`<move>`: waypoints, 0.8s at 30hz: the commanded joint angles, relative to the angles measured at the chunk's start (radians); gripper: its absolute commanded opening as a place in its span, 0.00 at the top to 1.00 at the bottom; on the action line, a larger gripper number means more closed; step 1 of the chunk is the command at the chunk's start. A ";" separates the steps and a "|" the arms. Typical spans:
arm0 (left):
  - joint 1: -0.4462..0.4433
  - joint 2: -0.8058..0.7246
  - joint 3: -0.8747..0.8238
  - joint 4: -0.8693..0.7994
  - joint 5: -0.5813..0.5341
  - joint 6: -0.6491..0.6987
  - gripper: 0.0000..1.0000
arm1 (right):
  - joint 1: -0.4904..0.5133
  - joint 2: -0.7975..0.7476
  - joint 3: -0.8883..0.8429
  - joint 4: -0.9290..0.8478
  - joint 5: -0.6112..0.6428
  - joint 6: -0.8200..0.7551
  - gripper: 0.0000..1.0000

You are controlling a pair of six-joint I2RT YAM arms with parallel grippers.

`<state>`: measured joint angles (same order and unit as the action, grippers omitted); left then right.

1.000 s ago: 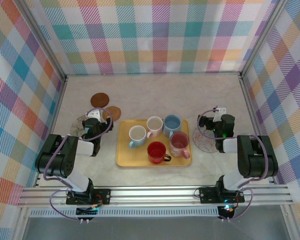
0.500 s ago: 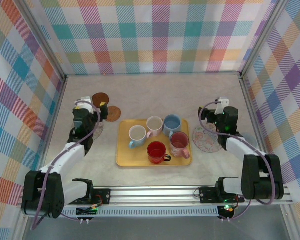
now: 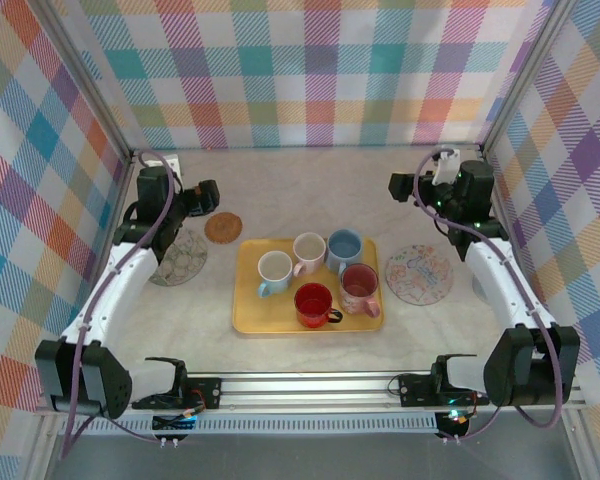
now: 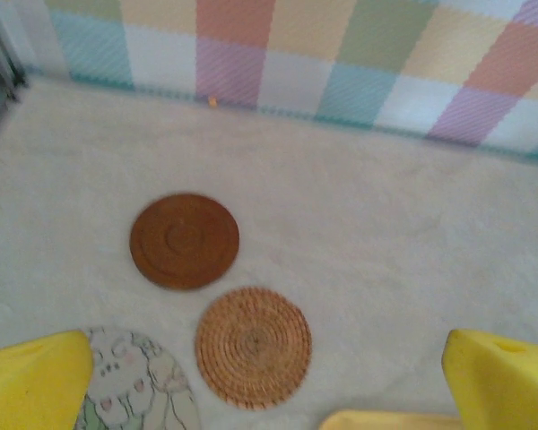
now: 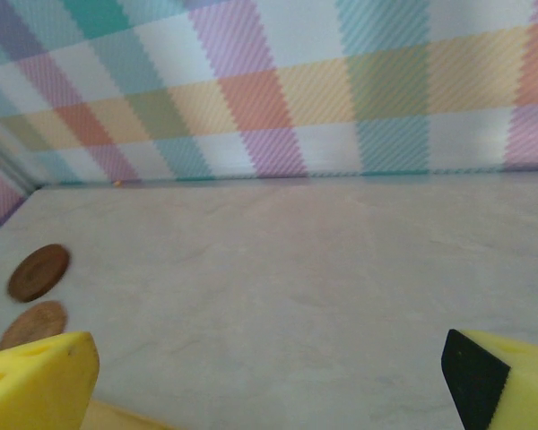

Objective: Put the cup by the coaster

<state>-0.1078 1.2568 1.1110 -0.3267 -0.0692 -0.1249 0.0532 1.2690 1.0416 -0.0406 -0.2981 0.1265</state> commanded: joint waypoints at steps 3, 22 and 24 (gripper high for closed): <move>0.005 0.078 0.121 -0.235 0.053 -0.080 0.00 | 0.059 0.046 0.149 -0.281 -0.103 -0.090 0.01; -0.003 0.372 0.182 -0.291 0.166 -0.157 0.77 | 0.244 0.171 0.254 -0.367 -0.113 -0.059 0.01; -0.006 0.409 0.193 -0.291 0.165 -0.144 0.91 | 0.255 0.178 0.260 -0.378 -0.103 -0.050 0.01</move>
<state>-0.1089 1.6283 1.3025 -0.6228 0.0647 -0.2764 0.2939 1.4349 1.2736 -0.4274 -0.3912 0.0486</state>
